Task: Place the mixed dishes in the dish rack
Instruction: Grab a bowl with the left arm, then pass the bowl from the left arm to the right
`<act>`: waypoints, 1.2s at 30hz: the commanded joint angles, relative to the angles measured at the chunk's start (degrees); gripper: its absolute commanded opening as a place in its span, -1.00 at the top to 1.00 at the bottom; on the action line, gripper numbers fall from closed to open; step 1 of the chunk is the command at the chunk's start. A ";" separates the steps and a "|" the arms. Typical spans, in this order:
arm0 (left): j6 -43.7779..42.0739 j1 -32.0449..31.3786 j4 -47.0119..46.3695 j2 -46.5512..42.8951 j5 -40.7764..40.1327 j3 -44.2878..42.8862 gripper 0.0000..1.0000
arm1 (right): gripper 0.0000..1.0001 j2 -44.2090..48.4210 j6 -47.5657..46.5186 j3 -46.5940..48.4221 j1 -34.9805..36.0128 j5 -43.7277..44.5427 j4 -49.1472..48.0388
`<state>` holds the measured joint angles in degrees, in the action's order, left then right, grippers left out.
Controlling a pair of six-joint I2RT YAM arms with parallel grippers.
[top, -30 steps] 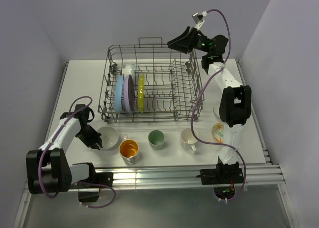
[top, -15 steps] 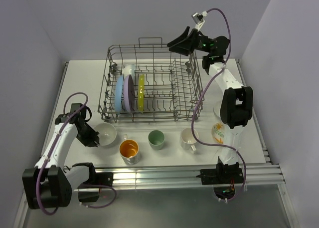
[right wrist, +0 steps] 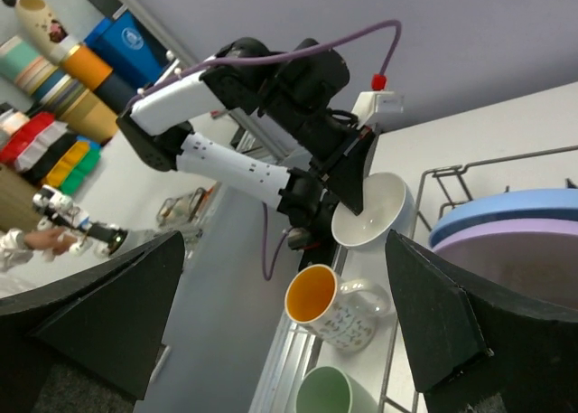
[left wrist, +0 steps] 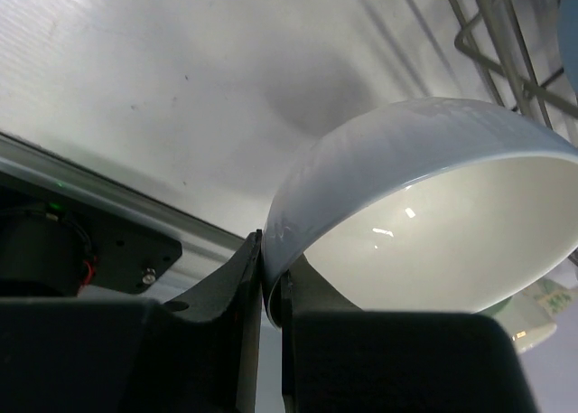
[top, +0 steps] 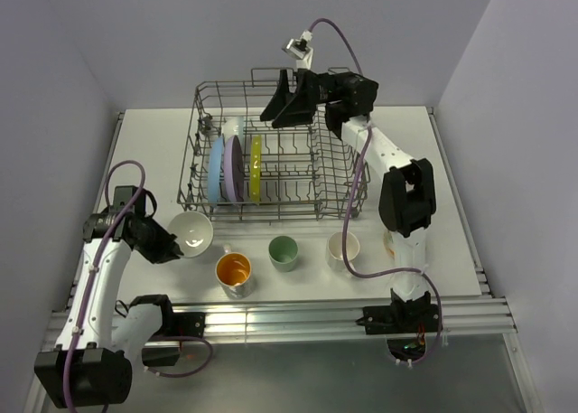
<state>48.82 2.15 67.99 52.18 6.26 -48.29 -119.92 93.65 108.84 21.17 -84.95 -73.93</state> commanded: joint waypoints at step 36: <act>-2.58 -0.13 1.35 10.55 10.35 -42.23 1.00 | -1.00 3.55 -33.09 28.03 11.79 -2.21 -0.57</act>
<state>47.72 2.15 74.13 60.90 17.02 -85.23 -120.68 67.13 138.43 32.38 -82.63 -56.93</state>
